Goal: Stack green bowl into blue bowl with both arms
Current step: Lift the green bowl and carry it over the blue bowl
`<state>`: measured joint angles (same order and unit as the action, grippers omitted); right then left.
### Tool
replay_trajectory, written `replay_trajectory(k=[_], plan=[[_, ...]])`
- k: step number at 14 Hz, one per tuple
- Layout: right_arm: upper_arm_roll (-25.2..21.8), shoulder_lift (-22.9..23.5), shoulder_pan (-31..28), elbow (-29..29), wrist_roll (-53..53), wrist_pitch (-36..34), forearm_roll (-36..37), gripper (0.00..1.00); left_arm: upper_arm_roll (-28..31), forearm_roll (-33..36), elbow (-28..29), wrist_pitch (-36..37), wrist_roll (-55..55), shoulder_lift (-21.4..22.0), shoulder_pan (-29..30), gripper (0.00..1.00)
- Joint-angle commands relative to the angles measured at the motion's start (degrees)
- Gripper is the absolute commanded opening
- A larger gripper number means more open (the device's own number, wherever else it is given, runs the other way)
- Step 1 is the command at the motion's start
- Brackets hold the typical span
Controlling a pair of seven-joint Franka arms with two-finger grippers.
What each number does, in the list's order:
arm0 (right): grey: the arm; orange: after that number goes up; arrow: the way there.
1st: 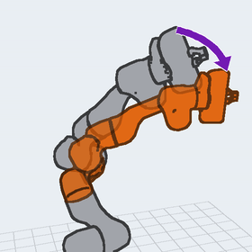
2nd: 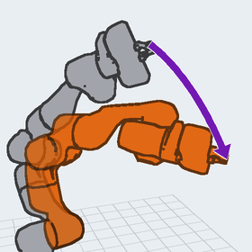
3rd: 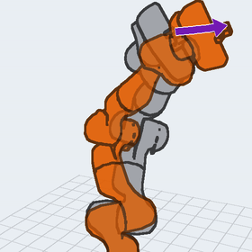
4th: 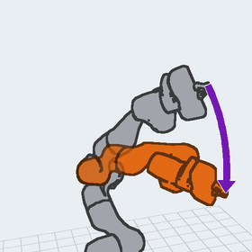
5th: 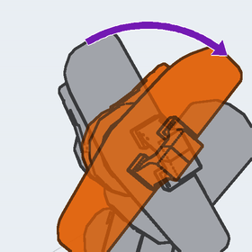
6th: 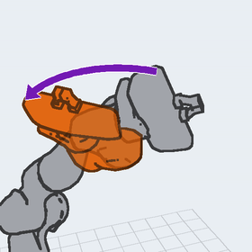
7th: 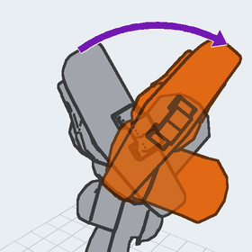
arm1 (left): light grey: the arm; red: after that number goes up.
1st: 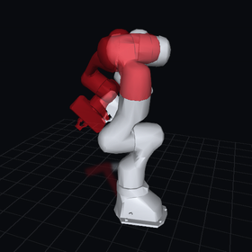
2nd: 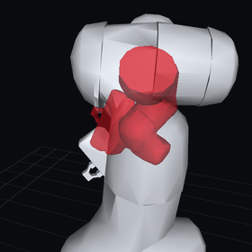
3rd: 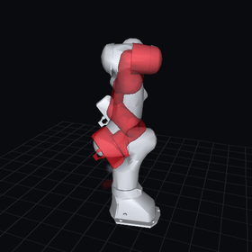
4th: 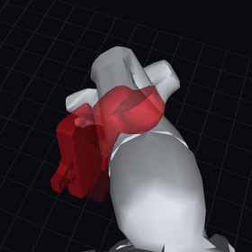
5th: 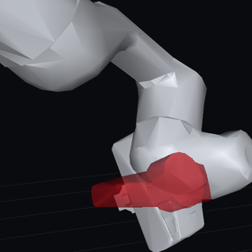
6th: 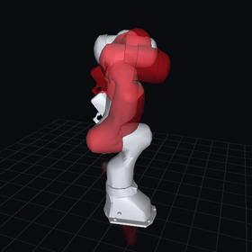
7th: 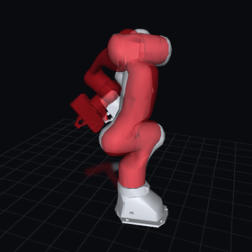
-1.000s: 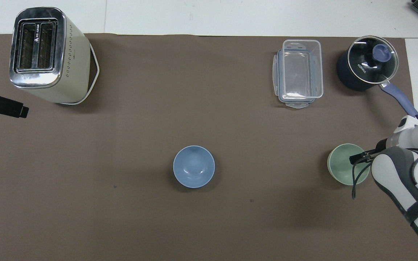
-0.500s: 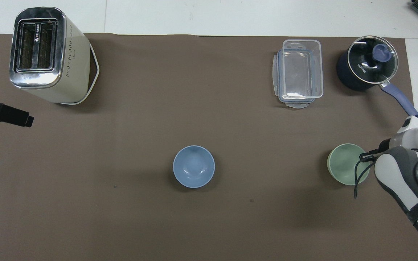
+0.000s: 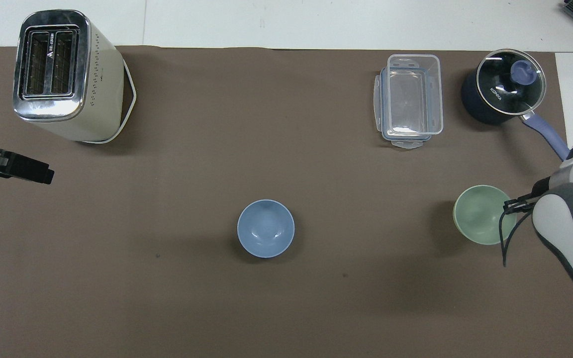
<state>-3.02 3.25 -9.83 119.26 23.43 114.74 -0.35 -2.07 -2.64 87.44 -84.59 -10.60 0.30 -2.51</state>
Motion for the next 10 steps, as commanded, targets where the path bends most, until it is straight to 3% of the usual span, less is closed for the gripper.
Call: replay_trajectory(k=[1,5,10], plan=[[1.26,-0.61,-0.01,-6.57,2.41,-7.50,-2.98,0.00,-0.31,-0.08,2.82,-1.02,1.29,2.24,0.23,1.00],[6.35,-0.79,0.17,-12.90,1.46,-13.92,-6.23,0.00,-0.22,0.00,2.74,-1.02,1.29,2.24,0.58,1.00],[16.71,-1.49,0.43,-15.46,-16.53,-15.43,-6.59,0.00,-0.22,0.00,2.73,-1.11,2.61,2.24,0.49,1.00]])
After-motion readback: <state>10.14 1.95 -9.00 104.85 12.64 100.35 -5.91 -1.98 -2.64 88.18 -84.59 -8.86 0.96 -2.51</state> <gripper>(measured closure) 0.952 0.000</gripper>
